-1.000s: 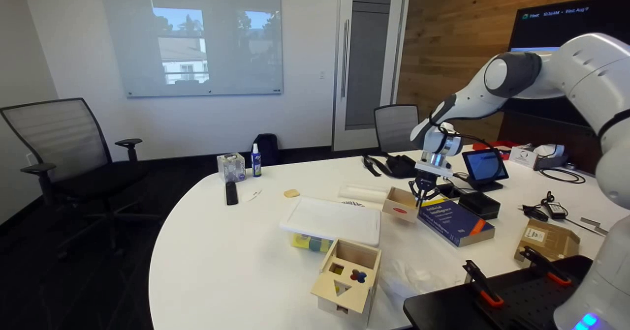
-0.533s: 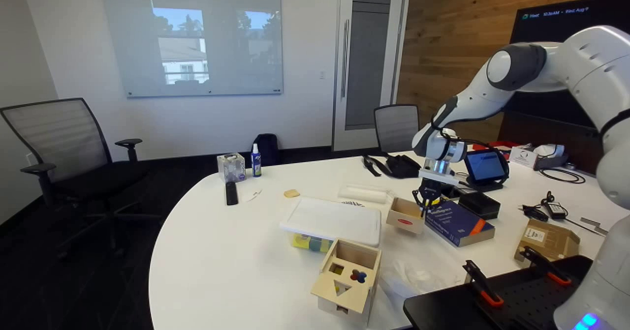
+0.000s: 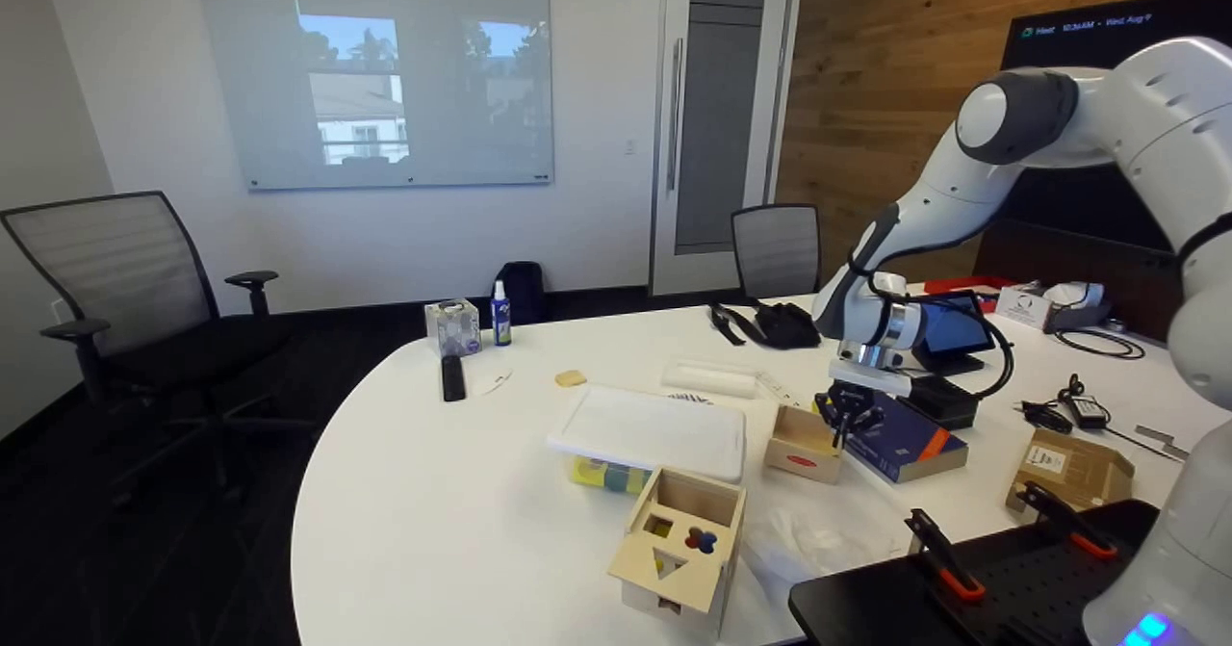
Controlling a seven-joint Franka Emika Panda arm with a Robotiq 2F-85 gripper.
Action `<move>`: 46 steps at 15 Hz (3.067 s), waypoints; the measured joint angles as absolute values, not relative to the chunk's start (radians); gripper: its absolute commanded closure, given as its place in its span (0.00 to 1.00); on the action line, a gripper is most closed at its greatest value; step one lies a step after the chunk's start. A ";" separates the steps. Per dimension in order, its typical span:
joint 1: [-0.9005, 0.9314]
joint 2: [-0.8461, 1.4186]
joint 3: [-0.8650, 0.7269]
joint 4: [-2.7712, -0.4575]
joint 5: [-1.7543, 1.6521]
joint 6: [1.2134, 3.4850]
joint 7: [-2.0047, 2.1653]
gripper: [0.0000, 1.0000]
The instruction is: Move the wooden box on the right forwards.
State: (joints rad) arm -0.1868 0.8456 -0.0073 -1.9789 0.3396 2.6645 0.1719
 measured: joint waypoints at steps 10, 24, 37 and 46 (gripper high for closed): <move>-0.371 0.721 0.190 -2.344 0.379 3.070 0.110 0.98; -0.765 0.618 0.400 -2.477 0.432 2.903 0.084 0.98; -0.472 0.581 0.191 -2.480 0.752 2.856 0.234 0.98; -0.463 0.580 0.185 -2.481 0.752 2.856 0.345 0.39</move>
State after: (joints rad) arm -0.4632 0.5802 0.1852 -2.4806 0.7521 2.8558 0.3446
